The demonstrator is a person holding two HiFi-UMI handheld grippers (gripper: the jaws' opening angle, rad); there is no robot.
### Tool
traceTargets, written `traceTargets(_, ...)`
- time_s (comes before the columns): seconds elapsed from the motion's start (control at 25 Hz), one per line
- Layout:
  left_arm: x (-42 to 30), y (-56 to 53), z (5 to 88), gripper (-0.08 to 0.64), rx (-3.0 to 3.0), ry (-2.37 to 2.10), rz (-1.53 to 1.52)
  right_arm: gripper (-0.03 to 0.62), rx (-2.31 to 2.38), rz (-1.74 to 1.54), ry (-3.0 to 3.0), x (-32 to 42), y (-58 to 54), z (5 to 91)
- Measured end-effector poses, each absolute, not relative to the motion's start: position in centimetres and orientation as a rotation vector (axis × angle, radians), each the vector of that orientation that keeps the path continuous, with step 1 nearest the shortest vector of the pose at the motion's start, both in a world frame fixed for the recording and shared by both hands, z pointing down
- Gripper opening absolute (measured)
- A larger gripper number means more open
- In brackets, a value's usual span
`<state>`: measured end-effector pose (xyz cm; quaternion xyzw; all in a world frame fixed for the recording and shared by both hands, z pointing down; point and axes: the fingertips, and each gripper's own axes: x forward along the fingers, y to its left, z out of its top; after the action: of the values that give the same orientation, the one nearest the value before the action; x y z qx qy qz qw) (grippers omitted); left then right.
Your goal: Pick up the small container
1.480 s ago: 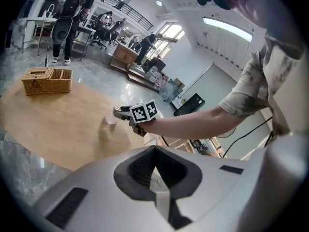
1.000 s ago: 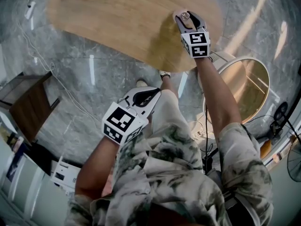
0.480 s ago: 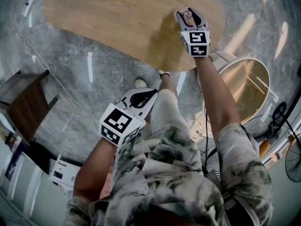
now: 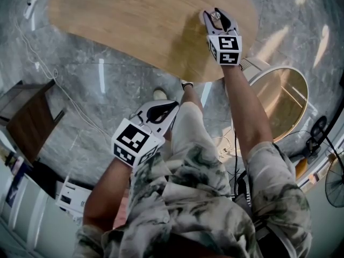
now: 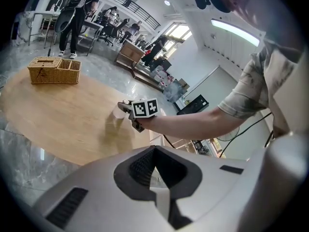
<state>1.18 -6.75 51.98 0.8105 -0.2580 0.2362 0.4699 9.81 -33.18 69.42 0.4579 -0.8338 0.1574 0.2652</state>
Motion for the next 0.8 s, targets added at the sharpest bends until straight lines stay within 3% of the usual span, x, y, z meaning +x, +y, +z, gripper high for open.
traceTargets(0.8, 0.4, -6.5, 52.2, 0.021, 1.98, -0.65, 0.552, 0.149, 1.167, 0.416, -2.247, 8.3, -33.2, 68.7)
